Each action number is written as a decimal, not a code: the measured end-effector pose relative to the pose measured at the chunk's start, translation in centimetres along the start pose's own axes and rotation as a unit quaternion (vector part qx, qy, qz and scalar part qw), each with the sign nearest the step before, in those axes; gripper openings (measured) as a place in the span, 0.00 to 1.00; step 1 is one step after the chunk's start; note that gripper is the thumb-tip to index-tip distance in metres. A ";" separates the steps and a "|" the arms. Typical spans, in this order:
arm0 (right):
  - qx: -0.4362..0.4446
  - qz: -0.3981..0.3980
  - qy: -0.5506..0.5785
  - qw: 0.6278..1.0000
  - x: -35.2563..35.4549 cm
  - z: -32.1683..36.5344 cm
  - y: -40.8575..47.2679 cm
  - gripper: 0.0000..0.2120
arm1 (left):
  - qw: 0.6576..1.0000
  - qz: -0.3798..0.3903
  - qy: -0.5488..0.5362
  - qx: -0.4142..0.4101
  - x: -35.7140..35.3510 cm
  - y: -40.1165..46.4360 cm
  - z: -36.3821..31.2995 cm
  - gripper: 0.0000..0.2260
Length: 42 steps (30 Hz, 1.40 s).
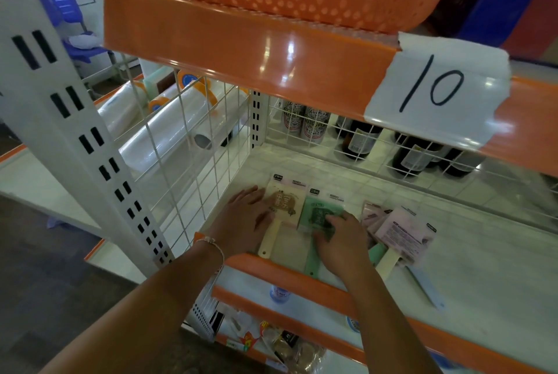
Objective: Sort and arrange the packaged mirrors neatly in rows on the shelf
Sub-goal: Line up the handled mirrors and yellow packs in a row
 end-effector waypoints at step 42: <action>-0.130 -0.190 -0.028 0.973 7.9 -6.8 -0.4 0.25 | 0.996 -0.077 0.001 0.036 1.7 0.2 -0.1 0.27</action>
Point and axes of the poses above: each hand's wrist, its own y-axis towards the middle knuckle, its own x-axis out of the back of the hand, z = x × y, the point moved 9 cm from there along y, towards the middle knuckle, and after that the axes turned 12 degrees about -z, right-handed, at the moved point
